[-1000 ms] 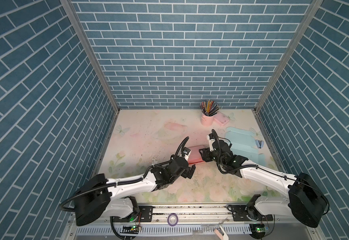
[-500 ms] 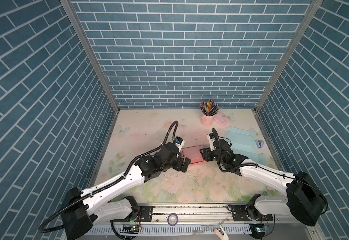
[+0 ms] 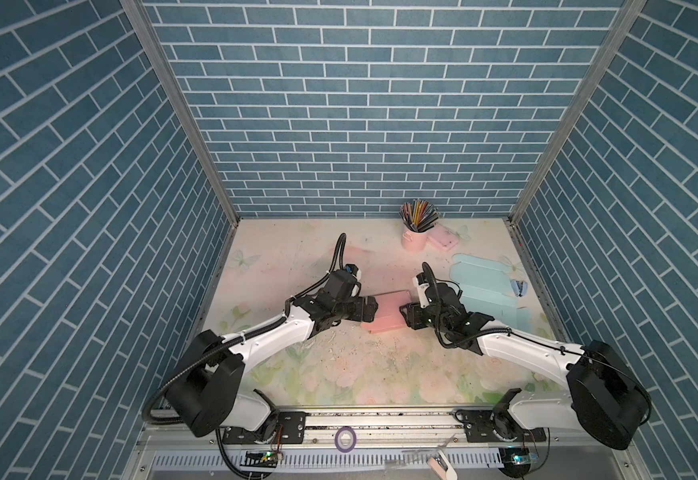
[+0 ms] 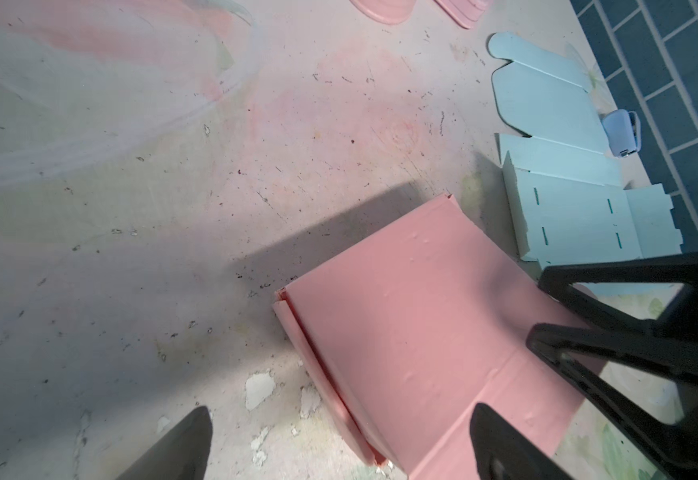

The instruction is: Fold the paper box

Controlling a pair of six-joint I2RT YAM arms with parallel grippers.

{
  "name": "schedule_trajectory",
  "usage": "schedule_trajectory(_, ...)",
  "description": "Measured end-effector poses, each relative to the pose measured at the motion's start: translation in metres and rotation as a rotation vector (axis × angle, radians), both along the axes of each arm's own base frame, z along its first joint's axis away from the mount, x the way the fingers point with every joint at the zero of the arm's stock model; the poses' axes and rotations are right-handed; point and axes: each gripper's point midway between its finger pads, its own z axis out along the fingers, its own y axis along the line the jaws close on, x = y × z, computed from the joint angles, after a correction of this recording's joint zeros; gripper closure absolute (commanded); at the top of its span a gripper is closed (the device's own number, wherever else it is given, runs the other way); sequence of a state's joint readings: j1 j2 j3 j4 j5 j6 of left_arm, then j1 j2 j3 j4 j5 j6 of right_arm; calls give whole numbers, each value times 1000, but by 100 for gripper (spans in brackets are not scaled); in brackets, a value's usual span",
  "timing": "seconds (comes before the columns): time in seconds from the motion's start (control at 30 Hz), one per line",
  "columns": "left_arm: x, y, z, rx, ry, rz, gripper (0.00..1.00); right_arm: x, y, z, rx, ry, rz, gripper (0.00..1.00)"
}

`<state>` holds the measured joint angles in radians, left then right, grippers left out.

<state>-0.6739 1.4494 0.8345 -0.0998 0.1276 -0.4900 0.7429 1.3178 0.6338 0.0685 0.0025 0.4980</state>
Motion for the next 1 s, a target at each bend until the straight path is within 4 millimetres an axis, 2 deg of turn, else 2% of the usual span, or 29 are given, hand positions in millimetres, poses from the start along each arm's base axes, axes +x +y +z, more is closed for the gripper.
schedule_trajectory(0.27,3,1,-21,-8,14,14,12,-10,-5,-16,-14,34,10,46)
schedule_trajectory(0.5,-5,6,-51,11,56,18,16,-13,-8,-22,-20,45,12,47)
schedule_trajectory(1.0,-6,5,-62,-7,52,17,21,-16,-4,-30,0,50,8,49)
